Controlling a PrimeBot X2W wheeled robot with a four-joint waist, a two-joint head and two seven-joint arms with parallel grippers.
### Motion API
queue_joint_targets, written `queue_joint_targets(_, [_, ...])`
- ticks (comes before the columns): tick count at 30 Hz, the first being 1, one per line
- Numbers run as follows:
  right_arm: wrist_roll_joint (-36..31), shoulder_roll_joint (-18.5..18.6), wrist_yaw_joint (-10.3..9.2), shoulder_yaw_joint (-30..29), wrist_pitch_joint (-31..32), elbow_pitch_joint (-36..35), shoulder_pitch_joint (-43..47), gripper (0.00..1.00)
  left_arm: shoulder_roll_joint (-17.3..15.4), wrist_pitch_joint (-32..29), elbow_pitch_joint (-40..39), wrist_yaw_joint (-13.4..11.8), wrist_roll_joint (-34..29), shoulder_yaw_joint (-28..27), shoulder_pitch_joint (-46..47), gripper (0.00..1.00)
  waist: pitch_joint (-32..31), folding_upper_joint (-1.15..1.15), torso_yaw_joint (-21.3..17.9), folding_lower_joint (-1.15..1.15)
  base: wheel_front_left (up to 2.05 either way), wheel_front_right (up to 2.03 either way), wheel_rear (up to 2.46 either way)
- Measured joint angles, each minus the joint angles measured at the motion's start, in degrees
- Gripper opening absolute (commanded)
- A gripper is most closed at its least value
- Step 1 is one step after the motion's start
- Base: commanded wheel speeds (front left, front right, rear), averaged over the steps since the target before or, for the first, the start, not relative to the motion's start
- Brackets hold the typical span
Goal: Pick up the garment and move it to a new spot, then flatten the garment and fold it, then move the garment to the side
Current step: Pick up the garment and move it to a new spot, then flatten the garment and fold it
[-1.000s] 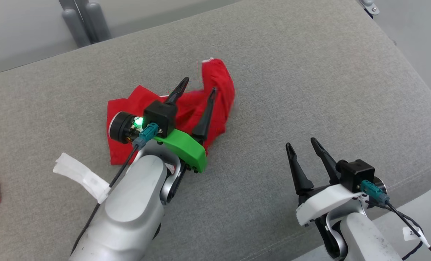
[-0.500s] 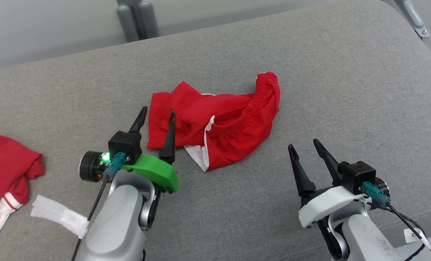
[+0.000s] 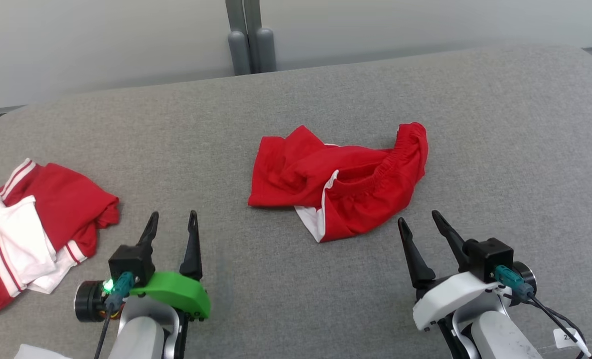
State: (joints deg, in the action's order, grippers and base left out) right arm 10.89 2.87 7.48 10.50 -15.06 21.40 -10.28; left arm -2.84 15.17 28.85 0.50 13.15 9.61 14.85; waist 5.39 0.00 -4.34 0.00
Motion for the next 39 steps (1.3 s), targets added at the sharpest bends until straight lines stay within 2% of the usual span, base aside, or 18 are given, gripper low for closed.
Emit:
queue_joint_targets(10, [0.0,0.0,0.0,0.5,0.0,0.9,1.9,1.0,0.1,0.0,-4.7,-1.1,-1.1,-4.1,-9.7,1.0,-3.5,0.0,2.1,0.0,0.0,0.0,0.0])
queue_joint_targets(24, [0.1,0.0,0.0,0.7,0.0,1.1,1.6,1.0,0.1,0.0,-5.9,-1.3,-0.3,-3.9,-11.1,1.0,-2.4,0.0,3.9,-0.01,0.0,0.0,0.0])
queue_joint_targets(39, [0.1,0.6,0.01,2.2,0.0,5.5,-10.2,1.0,0.1,0.0,-5.4,-2.0,0.4,-0.6,-8.6,1.0,1.8,0.0,10.3,0.0,0.0,0.0,0.0])
